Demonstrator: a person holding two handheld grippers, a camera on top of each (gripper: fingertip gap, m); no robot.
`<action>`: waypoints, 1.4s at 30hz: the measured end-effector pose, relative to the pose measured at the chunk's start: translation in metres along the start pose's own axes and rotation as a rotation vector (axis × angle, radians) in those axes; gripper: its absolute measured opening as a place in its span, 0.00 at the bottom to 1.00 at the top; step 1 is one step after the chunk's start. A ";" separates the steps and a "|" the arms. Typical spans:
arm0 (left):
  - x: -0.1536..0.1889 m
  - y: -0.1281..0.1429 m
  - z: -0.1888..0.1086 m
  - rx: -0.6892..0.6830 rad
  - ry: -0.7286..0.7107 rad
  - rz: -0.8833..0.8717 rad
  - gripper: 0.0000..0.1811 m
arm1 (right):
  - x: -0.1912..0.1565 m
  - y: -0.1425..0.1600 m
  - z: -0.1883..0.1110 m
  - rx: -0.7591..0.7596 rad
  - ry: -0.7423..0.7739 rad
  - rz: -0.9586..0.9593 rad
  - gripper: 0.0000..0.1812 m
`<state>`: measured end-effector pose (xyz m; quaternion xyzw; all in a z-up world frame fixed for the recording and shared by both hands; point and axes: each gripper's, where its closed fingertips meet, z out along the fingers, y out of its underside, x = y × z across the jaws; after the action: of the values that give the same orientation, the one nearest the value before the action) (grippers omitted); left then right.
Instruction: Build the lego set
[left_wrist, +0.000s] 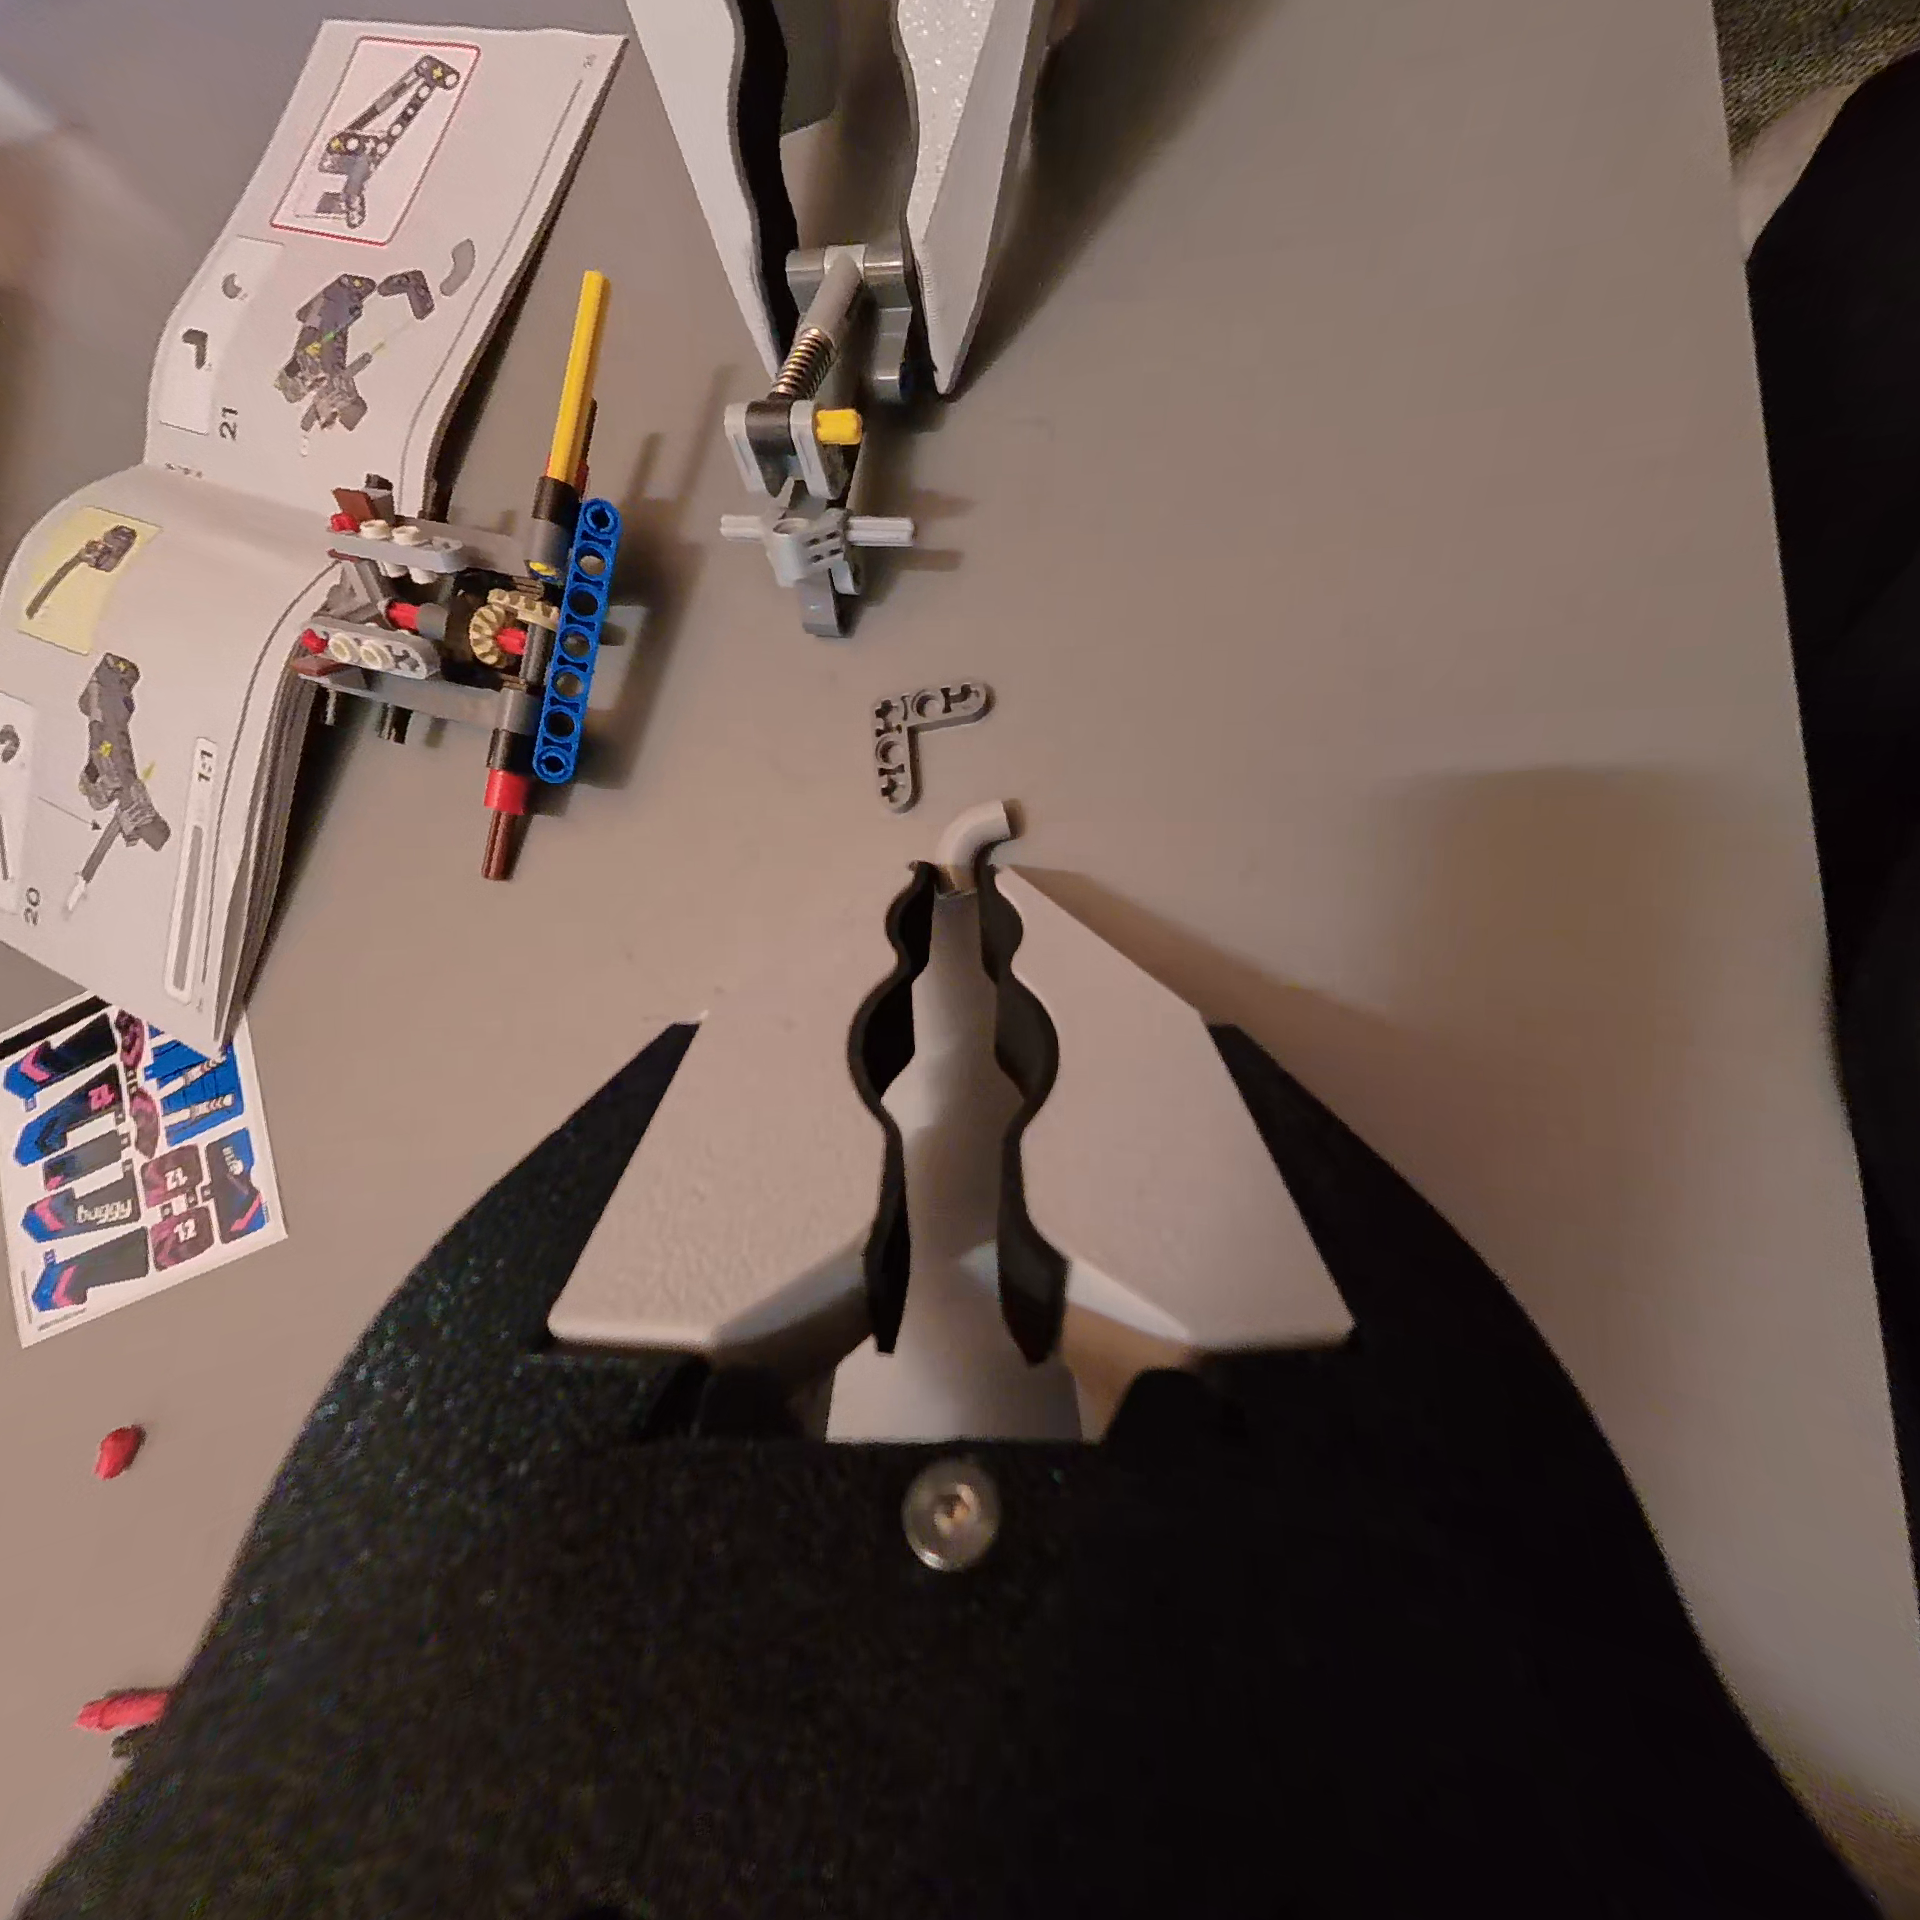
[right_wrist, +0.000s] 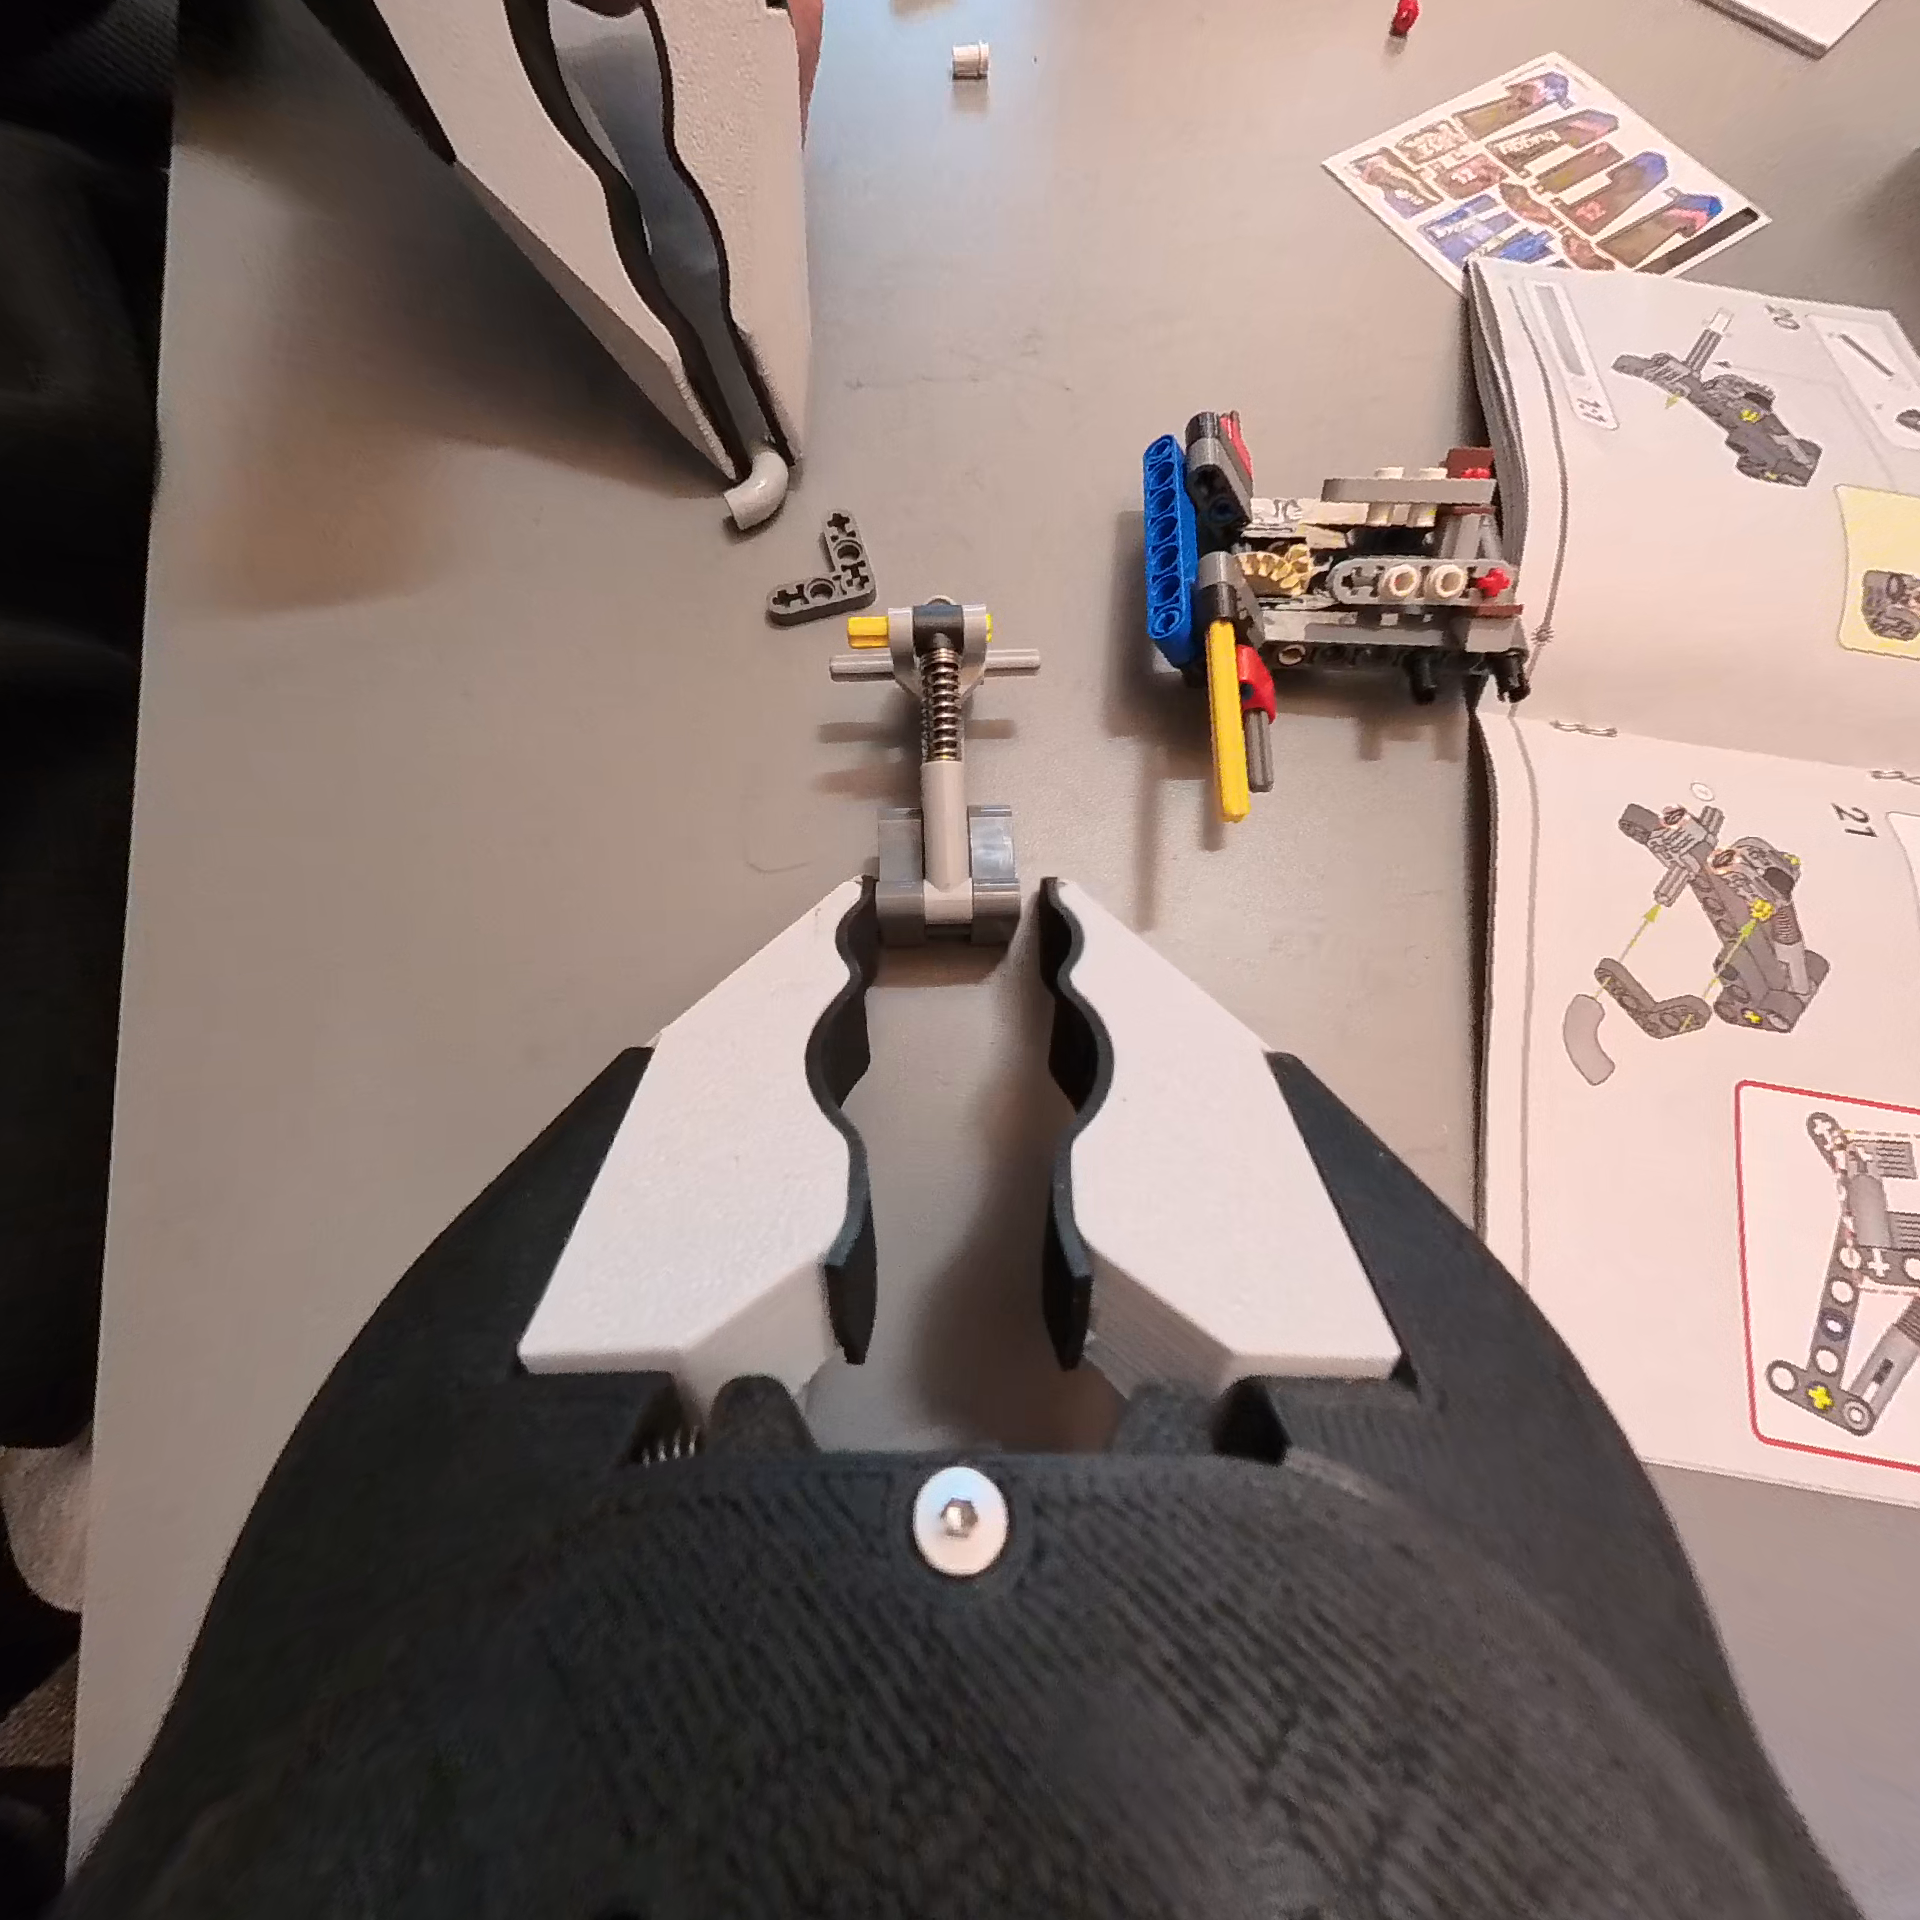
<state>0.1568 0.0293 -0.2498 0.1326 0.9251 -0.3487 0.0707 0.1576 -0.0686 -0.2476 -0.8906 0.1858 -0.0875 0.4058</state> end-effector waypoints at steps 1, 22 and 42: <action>0.000 0.000 0.000 0.002 0.001 -0.003 0.03 | 0.000 0.000 0.000 0.000 -0.002 -0.001 0.15; 0.000 0.001 -0.002 0.041 0.050 -0.053 0.05 | -0.001 0.000 0.000 0.000 -0.022 -0.023 0.13; -0.010 -0.003 -0.011 0.102 0.019 -0.085 0.05 | -0.001 0.000 0.000 0.001 -0.025 -0.019 0.13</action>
<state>0.1649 0.0324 -0.2371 0.0997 0.9117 -0.3965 0.0400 0.1570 -0.0686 -0.2477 -0.8932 0.1722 -0.0806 0.4074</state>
